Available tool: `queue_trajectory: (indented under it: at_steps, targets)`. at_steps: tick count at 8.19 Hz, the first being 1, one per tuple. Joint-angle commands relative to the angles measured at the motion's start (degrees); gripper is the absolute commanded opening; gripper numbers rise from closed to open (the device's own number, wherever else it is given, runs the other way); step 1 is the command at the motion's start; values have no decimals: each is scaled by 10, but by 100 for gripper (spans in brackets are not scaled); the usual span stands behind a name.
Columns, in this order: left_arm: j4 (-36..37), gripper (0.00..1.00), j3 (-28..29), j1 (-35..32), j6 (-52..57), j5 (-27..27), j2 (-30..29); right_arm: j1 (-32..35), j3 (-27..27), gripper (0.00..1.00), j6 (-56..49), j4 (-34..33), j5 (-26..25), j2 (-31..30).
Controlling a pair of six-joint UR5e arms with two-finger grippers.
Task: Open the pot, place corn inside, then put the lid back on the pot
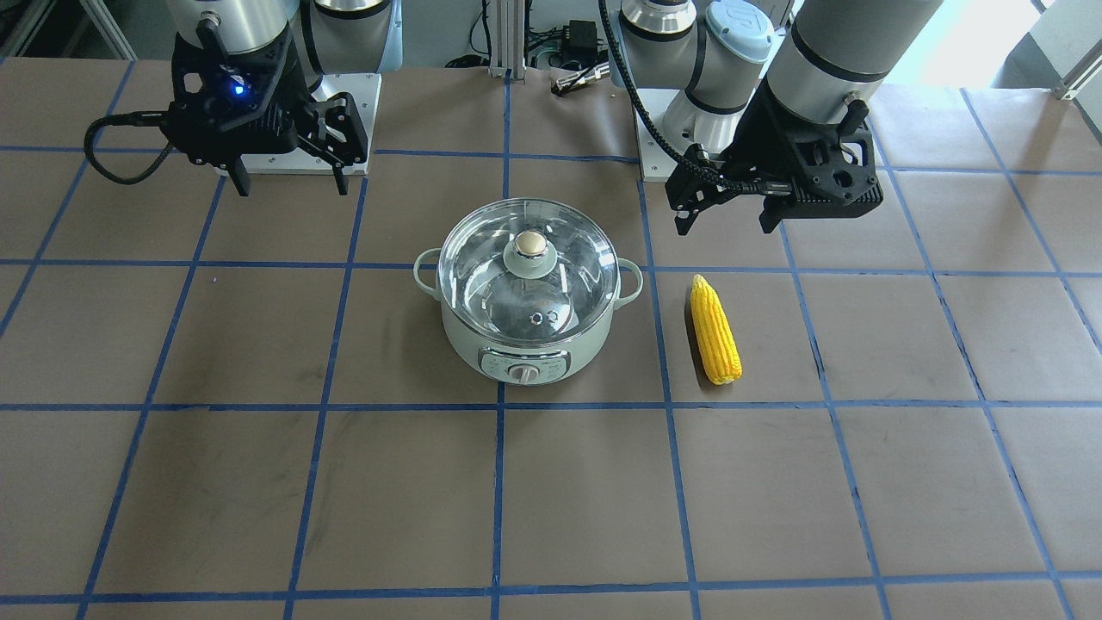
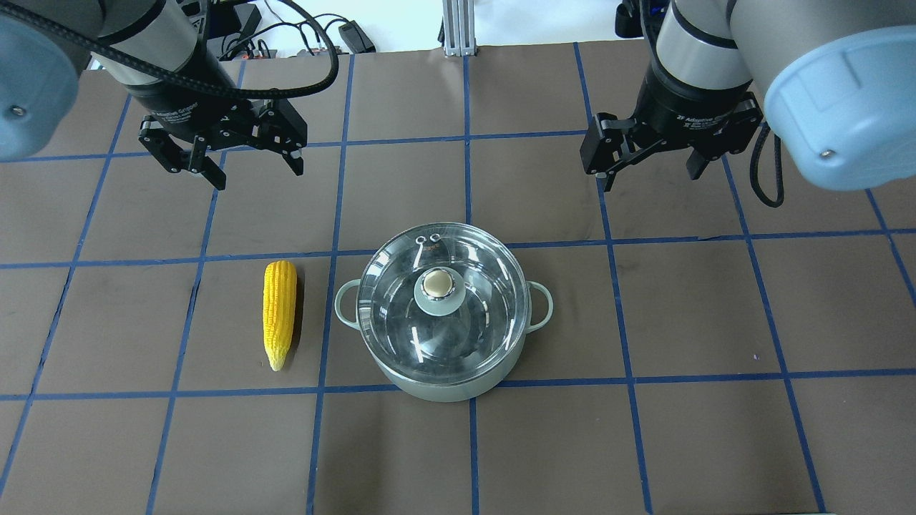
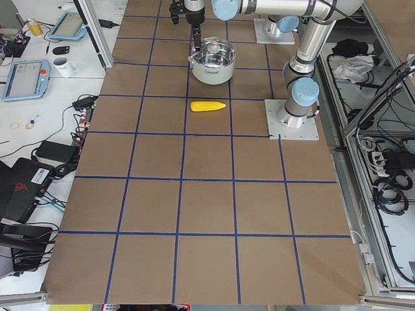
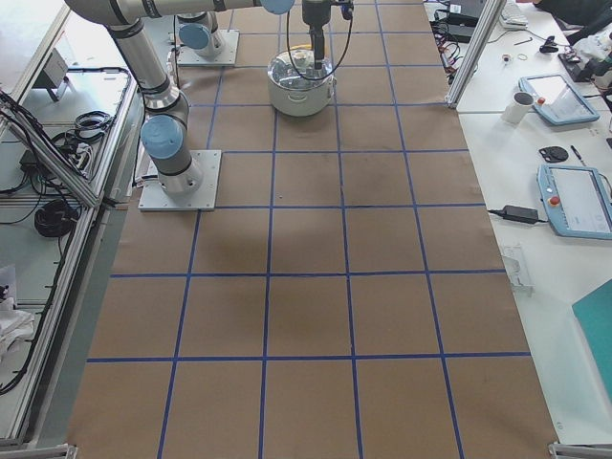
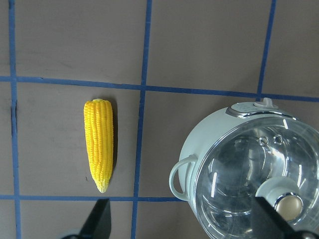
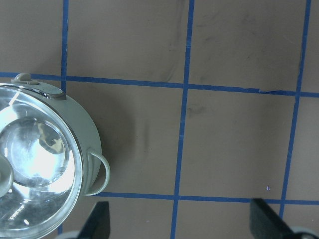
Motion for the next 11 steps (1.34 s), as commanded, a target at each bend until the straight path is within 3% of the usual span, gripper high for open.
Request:
queue_trajectory:
  at_steps: [1, 2, 3, 4, 6, 8, 11]
  targets:
    - [-6, 100, -10, 60, 122, -40, -6, 6, 1, 100, -3, 0, 25, 1]
    - [-5, 100, -10, 111, 130, -20, -18, 23, 1, 100, 32, -11, 63, 10]
    - [-5, 100, -16, 147, 194, 8, -40, 50, 1, 100, 112, -53, 65, 35]
    - [-3, 100, -43, 155, 214, 9, -47, 99, 0, 93, 154, -103, 56, 71]
    - [84, 100, -138, 154, 190, 8, -46, 207, -1, 100, 246, -184, 39, 145]
    - [144, 100, -202, 153, 152, 3, -50, 234, 1, 100, 281, -200, 36, 187]
    - [193, 93, -225, 153, 123, 3, -89, 234, 30, 100, 275, -191, 34, 186]
